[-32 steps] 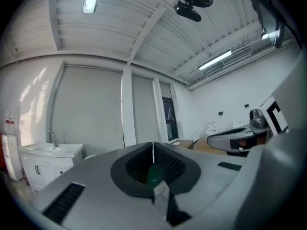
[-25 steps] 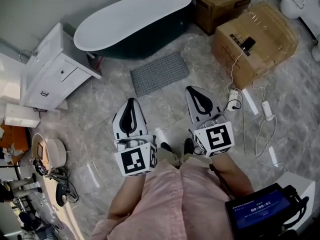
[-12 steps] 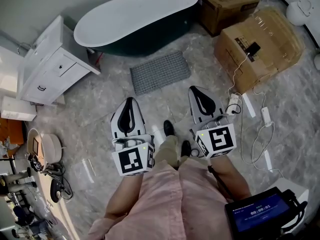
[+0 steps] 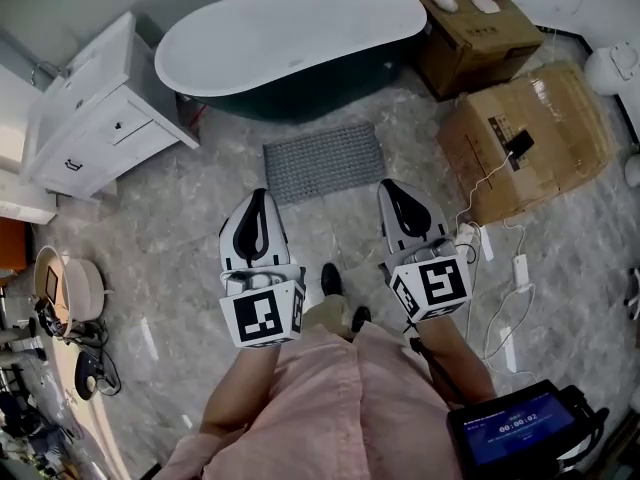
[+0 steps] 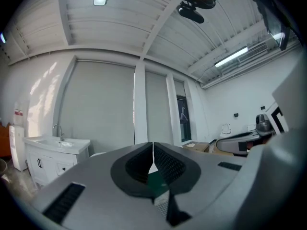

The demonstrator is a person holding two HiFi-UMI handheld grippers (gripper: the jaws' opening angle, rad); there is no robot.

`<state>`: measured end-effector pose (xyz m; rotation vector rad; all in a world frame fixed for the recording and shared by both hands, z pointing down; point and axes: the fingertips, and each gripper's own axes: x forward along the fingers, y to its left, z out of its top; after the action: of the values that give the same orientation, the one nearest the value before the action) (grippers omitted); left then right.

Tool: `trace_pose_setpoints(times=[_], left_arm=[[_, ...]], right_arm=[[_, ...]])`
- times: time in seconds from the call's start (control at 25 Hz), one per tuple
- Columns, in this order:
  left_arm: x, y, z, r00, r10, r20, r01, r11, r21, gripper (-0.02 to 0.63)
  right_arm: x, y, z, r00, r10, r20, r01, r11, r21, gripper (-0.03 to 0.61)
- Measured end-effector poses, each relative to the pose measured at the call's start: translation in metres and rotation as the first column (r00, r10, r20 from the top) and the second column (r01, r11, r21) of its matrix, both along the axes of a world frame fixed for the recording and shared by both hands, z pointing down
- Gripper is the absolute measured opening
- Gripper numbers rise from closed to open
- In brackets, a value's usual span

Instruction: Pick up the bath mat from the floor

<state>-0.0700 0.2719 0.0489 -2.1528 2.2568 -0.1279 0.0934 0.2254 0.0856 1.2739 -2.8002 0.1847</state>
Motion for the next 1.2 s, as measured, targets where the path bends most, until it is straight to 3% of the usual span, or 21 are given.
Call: trace_pose_setpoints(times=[0.44,0.88,1.2], left_arm=[[-0.074,-0.071,-0.021,0.999,-0.021,-0.028,0.023,0.997,0.072,0.028],[-0.084,-0.106,-0.005,0.998,-0.002,-0.063,0.005,0.999,0.050,0.028],[-0.073,-0.132,0.010,0.999,-0.020,-0.044,0.021,1.000,0.010,0.028]], right_arm=[[-0.072,-0.073,-0.032,0.999,-0.029,-0.023,0.030,0.997,0.074,0.018],[-0.065,-0.101,-0.027,0.999,0.028,-0.045,-0.025,0.998,0.065,0.018],[-0.050,-0.133,-0.003,0.999,0.024,-0.025,-0.024,1.000,0.015,0.018]])
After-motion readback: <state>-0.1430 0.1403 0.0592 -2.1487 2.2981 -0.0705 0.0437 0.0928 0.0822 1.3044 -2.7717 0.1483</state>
